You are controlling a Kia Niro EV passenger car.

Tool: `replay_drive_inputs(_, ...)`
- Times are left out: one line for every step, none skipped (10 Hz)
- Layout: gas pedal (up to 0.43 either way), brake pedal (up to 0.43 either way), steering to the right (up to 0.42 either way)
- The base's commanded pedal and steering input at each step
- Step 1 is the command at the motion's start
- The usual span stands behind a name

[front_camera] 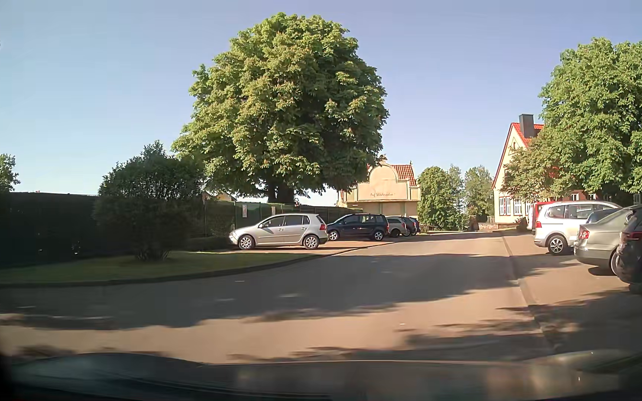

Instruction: Follow the waypoints while adhering to traffic rules and regulations

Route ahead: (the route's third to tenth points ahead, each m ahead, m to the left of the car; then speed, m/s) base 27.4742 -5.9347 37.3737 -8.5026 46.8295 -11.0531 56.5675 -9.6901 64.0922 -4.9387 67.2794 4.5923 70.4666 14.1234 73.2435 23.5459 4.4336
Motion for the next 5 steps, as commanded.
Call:
replay_drive_inputs(0.079,0.006,0.111)
replay_drive_inputs(0.079,0.006,0.112)
replay_drive_inputs(0.079,0.006,0.112)
replay_drive_inputs(0.079,0.006,0.112)
replay_drive_inputs(0.079,0.006,0.112)
